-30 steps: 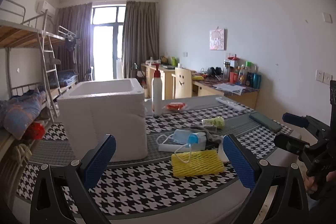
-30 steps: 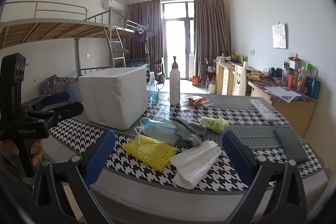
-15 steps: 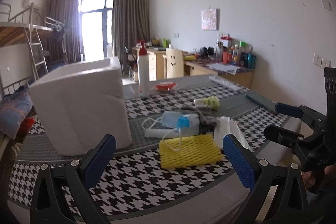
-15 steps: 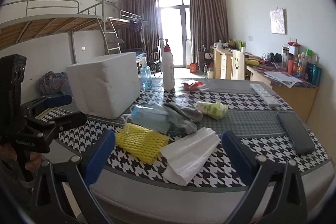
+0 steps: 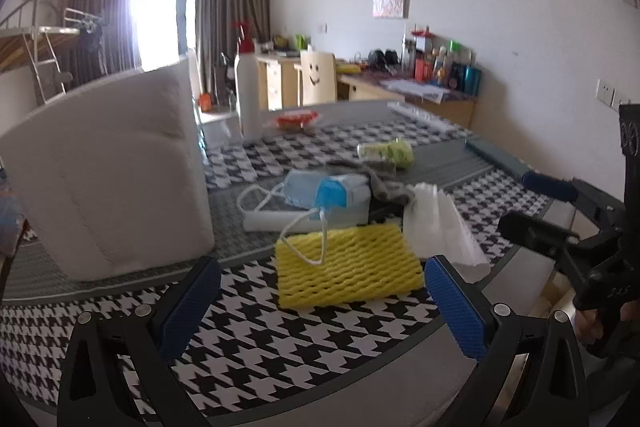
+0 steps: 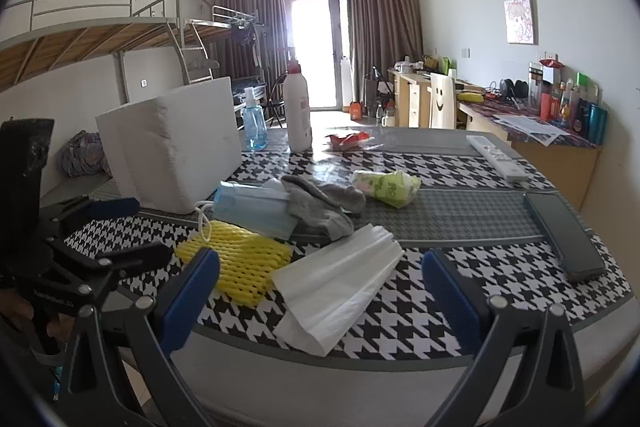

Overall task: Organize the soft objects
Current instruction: 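Move the left tool down to the yellow foam net and close on it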

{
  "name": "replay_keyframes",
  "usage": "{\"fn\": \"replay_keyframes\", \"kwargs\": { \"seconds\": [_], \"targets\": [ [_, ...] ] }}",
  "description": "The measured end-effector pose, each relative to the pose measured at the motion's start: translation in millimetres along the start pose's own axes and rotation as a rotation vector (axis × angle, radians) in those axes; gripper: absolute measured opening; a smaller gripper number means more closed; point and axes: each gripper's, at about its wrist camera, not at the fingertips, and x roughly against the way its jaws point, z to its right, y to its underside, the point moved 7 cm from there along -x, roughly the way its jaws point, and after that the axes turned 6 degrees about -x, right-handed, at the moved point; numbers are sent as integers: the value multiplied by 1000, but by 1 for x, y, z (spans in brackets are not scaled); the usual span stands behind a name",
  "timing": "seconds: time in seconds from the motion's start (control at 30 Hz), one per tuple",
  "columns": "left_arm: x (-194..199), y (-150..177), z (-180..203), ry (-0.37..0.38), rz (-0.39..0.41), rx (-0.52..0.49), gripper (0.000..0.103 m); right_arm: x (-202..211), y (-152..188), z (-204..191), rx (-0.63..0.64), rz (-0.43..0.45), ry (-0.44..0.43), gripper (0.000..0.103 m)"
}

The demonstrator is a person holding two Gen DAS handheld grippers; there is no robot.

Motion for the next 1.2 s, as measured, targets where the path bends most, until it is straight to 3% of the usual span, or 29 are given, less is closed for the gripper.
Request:
{"fn": "replay_keyframes", "kwargs": {
  "seconds": [0.37, 0.57, 0.8, 1.2],
  "targets": [
    [-31, 6, 12, 54, -93, -15, 102, -19, 5, 13, -32, -41, 7, 102],
    [-47, 13, 11, 39, -151, -4, 101, -21, 7, 21, -55, -43, 3, 102],
    [-58, 16, 6, 44, -211, 37, 93, -27, 9, 26, -75, -66, -1, 102],
    [-69, 15, 5, 40, -228, 43, 79, -35, 11, 25, -69, -87, -6, 102]
  ]
}}
